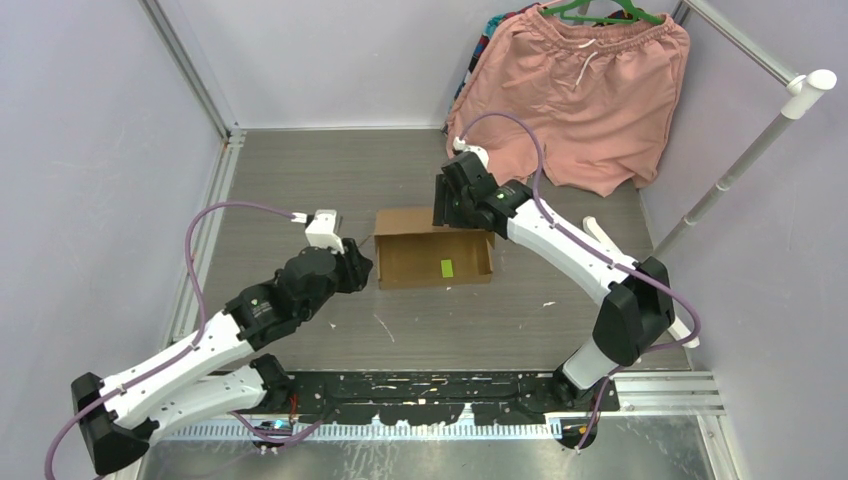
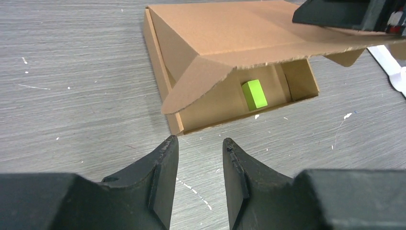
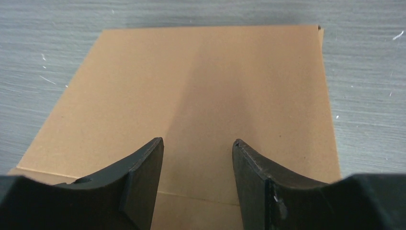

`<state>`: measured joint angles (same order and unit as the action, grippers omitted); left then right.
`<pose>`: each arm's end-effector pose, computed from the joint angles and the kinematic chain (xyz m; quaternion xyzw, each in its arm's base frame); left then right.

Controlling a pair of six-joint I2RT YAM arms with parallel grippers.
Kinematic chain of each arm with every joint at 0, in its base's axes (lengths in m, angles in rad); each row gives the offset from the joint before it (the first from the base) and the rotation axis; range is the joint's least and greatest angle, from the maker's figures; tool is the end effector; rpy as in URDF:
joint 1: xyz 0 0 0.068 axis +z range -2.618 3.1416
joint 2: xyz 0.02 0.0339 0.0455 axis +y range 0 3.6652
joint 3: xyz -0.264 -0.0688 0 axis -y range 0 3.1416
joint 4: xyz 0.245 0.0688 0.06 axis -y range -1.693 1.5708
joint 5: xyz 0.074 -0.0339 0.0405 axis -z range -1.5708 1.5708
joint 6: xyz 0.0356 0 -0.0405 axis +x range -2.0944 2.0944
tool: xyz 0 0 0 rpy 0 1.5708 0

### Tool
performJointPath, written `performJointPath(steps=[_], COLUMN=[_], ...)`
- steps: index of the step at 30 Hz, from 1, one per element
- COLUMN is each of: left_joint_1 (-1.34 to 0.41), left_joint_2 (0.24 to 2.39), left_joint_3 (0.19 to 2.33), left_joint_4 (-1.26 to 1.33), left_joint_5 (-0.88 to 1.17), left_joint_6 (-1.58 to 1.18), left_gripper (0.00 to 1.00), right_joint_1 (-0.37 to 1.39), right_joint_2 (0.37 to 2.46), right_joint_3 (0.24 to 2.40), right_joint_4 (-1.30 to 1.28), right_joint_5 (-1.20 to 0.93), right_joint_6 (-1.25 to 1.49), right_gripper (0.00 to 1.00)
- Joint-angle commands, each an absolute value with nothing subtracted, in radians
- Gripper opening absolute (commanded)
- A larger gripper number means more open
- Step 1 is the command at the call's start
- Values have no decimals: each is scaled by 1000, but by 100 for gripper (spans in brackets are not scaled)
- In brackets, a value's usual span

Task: Fold the paper box

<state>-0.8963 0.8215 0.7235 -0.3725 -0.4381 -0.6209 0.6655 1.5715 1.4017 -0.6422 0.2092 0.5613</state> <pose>0.1271 -0.1347 0.2944 0.0017 0.8398 -0.2166 0.4978 0.2773 0.2082 0.3163 -0.0095 0.9246 0.1327 0.3570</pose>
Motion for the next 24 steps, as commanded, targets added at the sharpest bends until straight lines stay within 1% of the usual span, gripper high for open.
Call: performJointPath(steps=[1,6,11,24], left_joint_1=[-896,-897,-896,-896], left_joint_2=[767,753,792,890], left_joint_3=[783,840,879,860], left_joint_4=[-427,-476,-480,-428], left_joint_5=[-452,-478,-468,-429], left_joint_6=[-626,-615,-614,-634], left_gripper=[40,42,43,43], right_joint_1=[669,675,677,685], right_joint_2=[1510,1483,1476,1481], right_joint_3=[1352,1290,1233,1083], right_joint_4=[-616,-601,-581,-496], right_joint_5=[188,190,183,158], right_joint_6=[549,549,554,582], right_gripper=[60,59,59,59])
